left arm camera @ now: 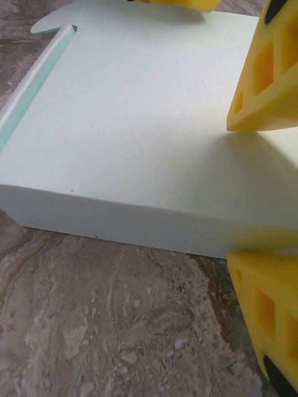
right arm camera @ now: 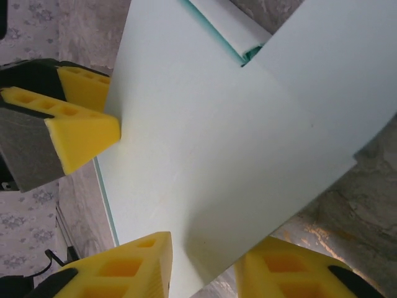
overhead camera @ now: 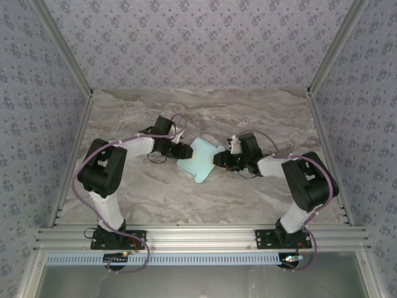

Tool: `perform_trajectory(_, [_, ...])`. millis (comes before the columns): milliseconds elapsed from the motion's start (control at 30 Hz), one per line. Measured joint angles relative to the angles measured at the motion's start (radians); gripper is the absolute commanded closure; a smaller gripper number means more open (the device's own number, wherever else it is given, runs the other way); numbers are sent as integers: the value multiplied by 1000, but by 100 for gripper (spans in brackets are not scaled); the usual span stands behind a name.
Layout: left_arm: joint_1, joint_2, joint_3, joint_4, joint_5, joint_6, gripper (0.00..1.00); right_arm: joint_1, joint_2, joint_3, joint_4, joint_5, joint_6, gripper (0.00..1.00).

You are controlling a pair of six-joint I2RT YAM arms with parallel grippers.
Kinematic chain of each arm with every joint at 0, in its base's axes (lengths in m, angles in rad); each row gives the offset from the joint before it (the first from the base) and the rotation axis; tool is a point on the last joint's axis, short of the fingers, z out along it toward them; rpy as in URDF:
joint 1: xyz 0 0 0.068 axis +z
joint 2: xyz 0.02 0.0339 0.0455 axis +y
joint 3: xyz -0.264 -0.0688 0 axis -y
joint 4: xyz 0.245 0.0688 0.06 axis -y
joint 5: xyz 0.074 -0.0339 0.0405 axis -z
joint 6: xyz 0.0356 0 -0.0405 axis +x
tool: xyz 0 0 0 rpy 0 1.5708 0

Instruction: Fold the paper box

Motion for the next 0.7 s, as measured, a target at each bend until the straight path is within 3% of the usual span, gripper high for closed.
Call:
perform_trajectory(233, [14,0,-10,22,11,-28,52,-11,9,-6,90,-15,81,92])
perform_trajectory(700, [19,0,-14,99,101,-71,40,-19,-126,-8,110,-17,142,92])
